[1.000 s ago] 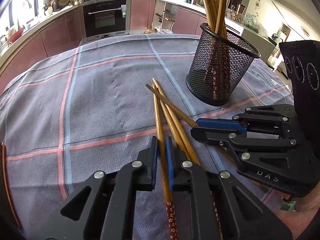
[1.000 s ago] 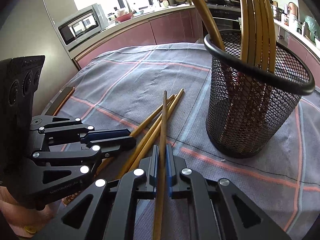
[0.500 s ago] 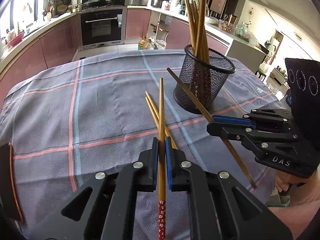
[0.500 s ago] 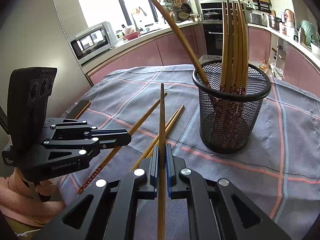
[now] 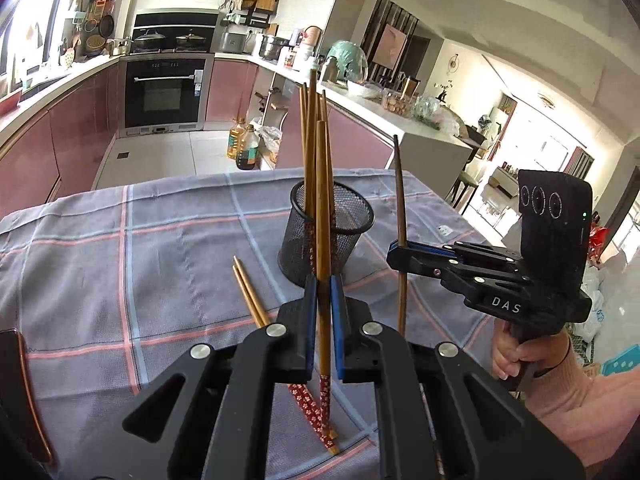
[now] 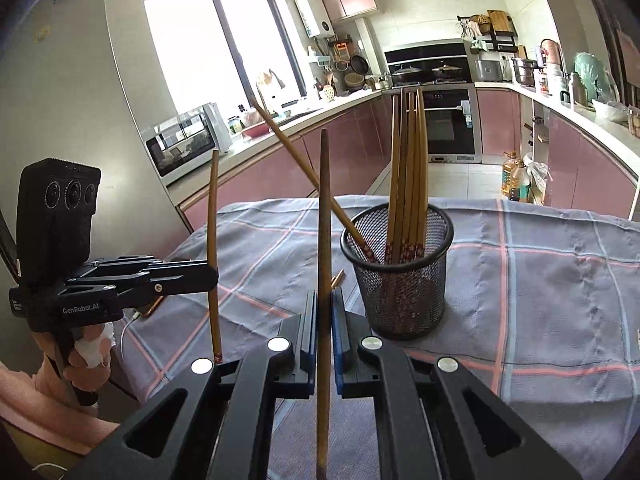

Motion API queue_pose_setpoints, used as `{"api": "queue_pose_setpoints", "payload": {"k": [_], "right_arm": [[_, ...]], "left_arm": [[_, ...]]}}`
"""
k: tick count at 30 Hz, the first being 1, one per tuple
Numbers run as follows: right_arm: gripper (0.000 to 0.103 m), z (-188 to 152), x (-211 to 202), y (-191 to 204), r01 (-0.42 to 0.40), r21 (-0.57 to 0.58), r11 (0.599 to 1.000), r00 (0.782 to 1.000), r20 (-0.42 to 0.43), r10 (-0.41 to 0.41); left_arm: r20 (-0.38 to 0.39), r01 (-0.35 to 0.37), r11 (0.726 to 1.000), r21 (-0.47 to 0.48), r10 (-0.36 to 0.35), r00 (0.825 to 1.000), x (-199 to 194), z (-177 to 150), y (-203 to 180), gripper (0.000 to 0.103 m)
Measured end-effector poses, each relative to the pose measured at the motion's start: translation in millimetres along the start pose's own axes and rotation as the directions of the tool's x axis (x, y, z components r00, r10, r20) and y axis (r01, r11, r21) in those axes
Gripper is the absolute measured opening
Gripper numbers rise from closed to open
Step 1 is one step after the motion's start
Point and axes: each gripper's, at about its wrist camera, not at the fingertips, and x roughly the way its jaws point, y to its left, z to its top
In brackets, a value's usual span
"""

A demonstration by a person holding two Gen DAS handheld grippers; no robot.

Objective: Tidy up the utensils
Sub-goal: 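Lift the chopsticks with both grippers and carry them over the holder, then lower the chopsticks into the mesh holder and open both grippers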

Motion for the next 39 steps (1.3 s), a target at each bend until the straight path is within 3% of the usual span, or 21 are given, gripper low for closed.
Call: {"api": "queue_pose_setpoints", "payload": {"k": [12, 20, 30, 39], "right_arm": [[0.006, 51, -25, -12, 0.026, -0.021, 0.999, 0.991, 0.13, -0.023], [0.006, 83, -38, -15, 0.05, -0.05, 0.998, 0.979, 0.2, -0.039], [0.006, 100, -40, -28, 0.059, -0.017, 0.998, 0.964, 0.26, -0.053], [0.006, 98, -20, -39, 0.07, 0.018, 0.997, 0.969, 0.235, -0.072]], "left_arm": [[0.127, 0.021, 1.0, -0.02, -0.018, 0.992, -10, 50, -7, 0.007], [0.212, 0.007, 1.0, 0.02, -0.011, 0.977, -17, 88, -21, 0.008], [0.203, -0.04, 0.999, 0.026, 0.034, 0.979, -6, 108, -25, 0.008], [0.243, -0.039, 0.999, 0.025, 0.032, 0.97, -3, 118, -31, 0.008]]}}
